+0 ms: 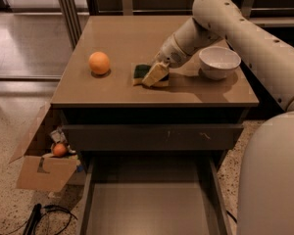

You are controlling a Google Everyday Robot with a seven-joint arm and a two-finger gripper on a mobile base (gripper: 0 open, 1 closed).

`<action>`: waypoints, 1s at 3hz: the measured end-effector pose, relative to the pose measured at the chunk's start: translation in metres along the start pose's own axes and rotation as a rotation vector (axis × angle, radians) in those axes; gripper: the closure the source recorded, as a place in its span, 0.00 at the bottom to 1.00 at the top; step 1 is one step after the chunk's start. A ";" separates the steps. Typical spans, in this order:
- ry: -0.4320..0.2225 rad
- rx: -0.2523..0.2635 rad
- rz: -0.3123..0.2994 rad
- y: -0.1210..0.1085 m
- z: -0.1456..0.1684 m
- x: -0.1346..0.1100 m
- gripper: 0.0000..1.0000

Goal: Place sponge into middle drawer

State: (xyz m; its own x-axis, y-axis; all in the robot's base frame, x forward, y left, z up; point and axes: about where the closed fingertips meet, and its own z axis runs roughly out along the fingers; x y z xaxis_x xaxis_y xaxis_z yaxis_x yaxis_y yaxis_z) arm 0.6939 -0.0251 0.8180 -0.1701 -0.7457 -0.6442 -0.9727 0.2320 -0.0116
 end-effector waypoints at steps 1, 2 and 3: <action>0.009 -0.006 -0.003 0.001 -0.014 0.000 1.00; 0.013 0.005 -0.009 0.010 -0.039 0.003 1.00; 0.019 0.030 -0.014 0.029 -0.070 0.007 1.00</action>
Offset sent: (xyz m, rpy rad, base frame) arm -0.0430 -0.0591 0.0678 -0.0253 -0.0412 -0.0156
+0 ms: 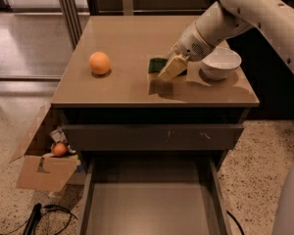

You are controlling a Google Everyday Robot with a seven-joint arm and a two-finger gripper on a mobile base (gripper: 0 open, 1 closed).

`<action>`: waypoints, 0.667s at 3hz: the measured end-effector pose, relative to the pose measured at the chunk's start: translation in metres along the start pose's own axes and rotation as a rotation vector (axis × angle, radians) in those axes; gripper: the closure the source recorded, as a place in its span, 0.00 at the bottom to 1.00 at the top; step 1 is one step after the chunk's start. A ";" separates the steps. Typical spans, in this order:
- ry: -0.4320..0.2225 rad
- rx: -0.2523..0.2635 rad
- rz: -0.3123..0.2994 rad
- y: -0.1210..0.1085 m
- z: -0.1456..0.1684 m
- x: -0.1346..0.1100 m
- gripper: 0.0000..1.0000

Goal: Place sponge into middle drawer

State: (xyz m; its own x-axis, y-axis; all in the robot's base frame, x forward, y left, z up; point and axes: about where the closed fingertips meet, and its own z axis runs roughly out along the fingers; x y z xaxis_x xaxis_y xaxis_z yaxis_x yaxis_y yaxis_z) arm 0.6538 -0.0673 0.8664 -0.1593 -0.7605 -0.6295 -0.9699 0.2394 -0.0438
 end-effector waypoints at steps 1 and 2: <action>-0.033 0.037 -0.013 0.028 -0.032 0.000 1.00; -0.072 0.072 0.026 0.086 -0.054 0.022 1.00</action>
Offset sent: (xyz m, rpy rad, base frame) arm -0.1484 -0.0488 0.0158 0.0799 -0.0503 -0.1065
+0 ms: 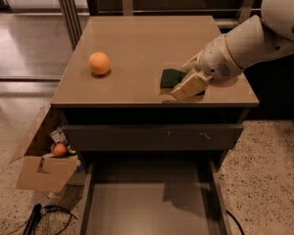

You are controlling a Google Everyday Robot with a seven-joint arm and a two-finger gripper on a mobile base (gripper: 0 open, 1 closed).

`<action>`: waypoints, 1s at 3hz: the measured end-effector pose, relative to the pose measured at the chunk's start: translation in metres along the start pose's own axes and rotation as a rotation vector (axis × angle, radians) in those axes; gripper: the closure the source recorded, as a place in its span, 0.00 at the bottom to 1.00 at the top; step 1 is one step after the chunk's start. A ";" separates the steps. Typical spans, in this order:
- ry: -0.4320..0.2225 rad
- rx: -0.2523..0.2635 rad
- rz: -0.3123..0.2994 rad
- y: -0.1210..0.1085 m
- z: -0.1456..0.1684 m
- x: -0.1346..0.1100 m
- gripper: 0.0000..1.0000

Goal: Place sponge into middle drawer

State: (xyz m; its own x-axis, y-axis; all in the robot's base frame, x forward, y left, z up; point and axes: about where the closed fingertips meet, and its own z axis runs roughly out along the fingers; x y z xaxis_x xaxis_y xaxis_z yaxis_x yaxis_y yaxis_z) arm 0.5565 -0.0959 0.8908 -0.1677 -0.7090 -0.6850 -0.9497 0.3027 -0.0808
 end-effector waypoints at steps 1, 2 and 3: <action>-0.021 0.009 0.060 0.039 -0.009 0.027 1.00; -0.044 0.023 0.153 0.079 -0.016 0.067 1.00; -0.044 0.023 0.153 0.079 -0.015 0.067 1.00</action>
Offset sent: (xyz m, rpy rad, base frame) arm -0.1307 -0.0523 -0.0607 0.1303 0.0888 -0.1962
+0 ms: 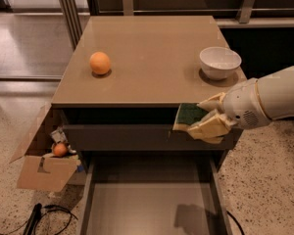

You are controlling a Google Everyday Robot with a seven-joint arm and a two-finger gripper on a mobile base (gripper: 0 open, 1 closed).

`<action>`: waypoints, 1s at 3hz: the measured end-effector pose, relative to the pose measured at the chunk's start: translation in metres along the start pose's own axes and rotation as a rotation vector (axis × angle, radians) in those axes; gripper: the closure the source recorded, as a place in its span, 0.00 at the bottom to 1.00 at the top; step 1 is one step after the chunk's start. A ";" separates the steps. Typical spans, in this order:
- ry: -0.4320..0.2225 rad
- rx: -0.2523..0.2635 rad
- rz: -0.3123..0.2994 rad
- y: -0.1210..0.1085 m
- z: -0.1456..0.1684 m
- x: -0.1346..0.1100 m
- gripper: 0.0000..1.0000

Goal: Place sponge into middle drawer

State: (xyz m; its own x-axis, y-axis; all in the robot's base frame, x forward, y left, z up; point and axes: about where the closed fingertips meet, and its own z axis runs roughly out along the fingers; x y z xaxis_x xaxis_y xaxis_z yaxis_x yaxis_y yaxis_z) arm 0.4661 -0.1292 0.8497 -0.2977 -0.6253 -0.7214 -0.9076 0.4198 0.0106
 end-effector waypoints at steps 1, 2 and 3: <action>-0.010 -0.003 0.038 0.004 0.031 0.021 1.00; -0.028 -0.034 0.108 0.019 0.091 0.060 1.00; -0.050 -0.058 0.158 0.034 0.149 0.097 1.00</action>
Offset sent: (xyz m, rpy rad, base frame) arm -0.0231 0.0636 -0.2244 0.1352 0.1890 -0.0974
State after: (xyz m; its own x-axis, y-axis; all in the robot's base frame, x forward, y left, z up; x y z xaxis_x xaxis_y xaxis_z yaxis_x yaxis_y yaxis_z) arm 0.4508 -0.0779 0.6775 -0.4245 -0.5204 -0.7410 -0.8666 0.4706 0.1659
